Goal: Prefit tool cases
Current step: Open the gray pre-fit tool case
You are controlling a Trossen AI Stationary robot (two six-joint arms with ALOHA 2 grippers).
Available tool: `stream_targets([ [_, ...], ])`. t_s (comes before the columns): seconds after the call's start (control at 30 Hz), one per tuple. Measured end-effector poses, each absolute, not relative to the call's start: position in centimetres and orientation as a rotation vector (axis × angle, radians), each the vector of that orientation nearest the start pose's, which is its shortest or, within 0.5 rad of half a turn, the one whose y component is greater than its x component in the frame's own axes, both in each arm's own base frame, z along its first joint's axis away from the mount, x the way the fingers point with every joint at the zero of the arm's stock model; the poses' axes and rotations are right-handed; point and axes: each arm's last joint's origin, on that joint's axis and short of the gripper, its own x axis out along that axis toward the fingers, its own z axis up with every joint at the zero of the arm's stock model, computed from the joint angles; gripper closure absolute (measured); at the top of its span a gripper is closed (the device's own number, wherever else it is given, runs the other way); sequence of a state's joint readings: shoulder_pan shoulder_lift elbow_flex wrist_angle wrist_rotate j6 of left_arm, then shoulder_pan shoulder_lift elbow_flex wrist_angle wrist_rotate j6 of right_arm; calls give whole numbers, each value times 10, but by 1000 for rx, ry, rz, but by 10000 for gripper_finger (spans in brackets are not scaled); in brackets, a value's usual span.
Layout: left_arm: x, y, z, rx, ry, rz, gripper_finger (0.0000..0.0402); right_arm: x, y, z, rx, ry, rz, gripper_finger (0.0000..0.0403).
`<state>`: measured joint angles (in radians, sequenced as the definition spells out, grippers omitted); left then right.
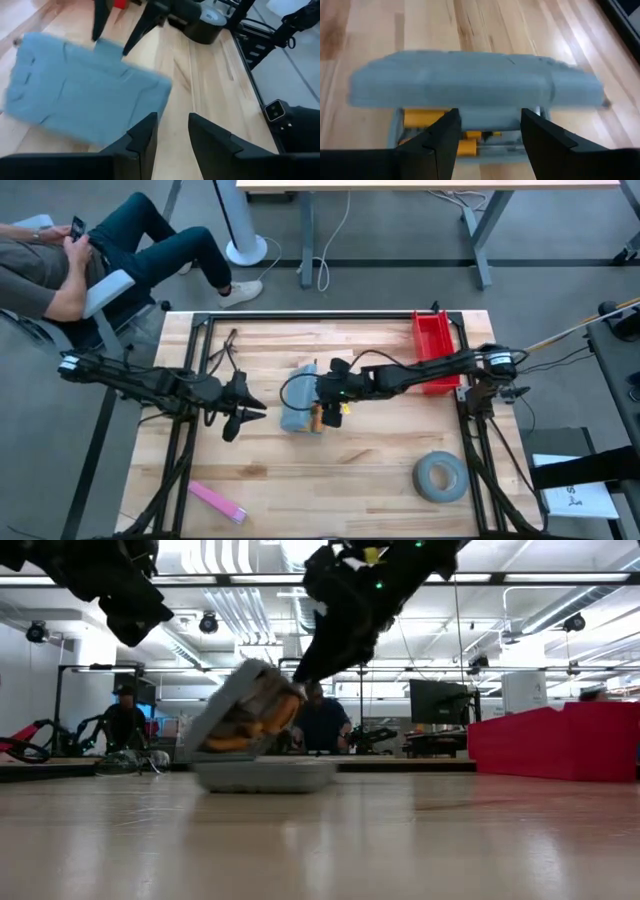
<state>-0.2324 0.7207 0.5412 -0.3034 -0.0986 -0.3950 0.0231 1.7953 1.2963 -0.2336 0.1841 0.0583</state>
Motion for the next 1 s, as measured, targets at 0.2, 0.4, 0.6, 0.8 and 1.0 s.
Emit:
stream_targets([
  [0.2,155,-35,248,-305,495,-43,285,411,2,249,-64,669,-163,214],
  [0.4,154,-35,243,-304,550,-32,284,403,-5,242,-28,783,-192,213],
  [0.6,159,-34,229,-231,626,52,290,401,-2,209,32,875,-154,213],
  [0.8,166,-35,207,-207,736,82,292,402,1,185,59,899,-128,219],
  [1.0,172,-30,190,-226,795,281,282,400,4,167,61,951,-108,221],
])
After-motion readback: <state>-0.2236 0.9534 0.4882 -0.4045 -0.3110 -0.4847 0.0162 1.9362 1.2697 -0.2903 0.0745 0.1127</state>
